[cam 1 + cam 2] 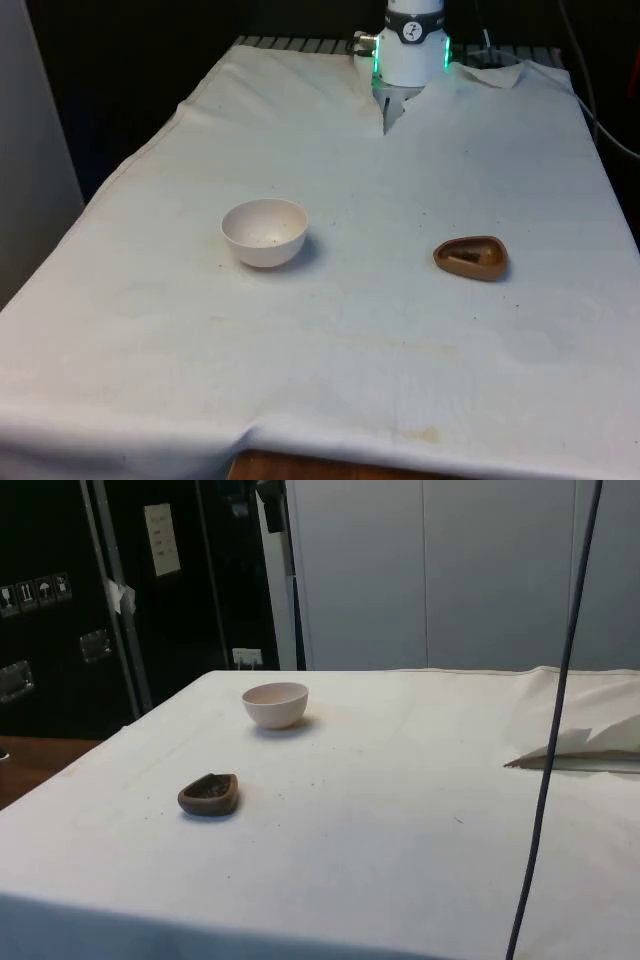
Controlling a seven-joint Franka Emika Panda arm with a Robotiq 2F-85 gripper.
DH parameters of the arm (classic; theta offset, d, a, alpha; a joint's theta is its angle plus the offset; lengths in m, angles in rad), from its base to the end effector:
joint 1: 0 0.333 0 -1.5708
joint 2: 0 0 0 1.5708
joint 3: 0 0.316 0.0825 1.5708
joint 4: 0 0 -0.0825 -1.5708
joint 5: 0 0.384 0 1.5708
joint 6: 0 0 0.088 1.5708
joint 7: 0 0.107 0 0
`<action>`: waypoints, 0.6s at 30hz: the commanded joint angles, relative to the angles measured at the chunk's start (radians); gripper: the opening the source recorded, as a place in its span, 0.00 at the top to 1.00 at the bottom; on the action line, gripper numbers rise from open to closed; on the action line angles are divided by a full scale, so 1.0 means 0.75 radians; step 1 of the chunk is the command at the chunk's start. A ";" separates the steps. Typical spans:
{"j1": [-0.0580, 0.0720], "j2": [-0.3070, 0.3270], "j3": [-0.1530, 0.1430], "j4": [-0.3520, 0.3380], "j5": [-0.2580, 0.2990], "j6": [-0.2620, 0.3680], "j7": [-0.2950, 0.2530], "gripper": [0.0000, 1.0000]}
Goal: Pour the coffee beans from the cup into the bowl.
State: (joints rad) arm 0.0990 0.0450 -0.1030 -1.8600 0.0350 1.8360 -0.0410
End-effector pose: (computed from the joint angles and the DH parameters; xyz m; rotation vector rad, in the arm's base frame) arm 0.5668 0.0013 0.4843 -3.1092 -0.0414 0.1059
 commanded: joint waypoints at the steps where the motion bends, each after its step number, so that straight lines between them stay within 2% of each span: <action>1: 0.000 0.000 0.007 0.000 0.000 0.000 0.008 0.00; 8: 0.005 -0.020 0.031 -0.031 -0.012 0.021 0.061 0.00; 11: 0.005 -0.020 0.045 -0.036 -0.016 0.029 0.076 0.00; 12: 0.000 -0.011 0.052 -0.025 -0.004 0.015 0.069 0.00; 13: 0.005 -0.020 0.056 -0.039 -0.019 0.037 0.091 0.00; 18: 0.004 -0.013 0.083 -0.051 -0.021 0.067 0.120 0.00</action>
State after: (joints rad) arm 0.0990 0.0370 -0.0430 -1.8890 0.0280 1.8660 0.0360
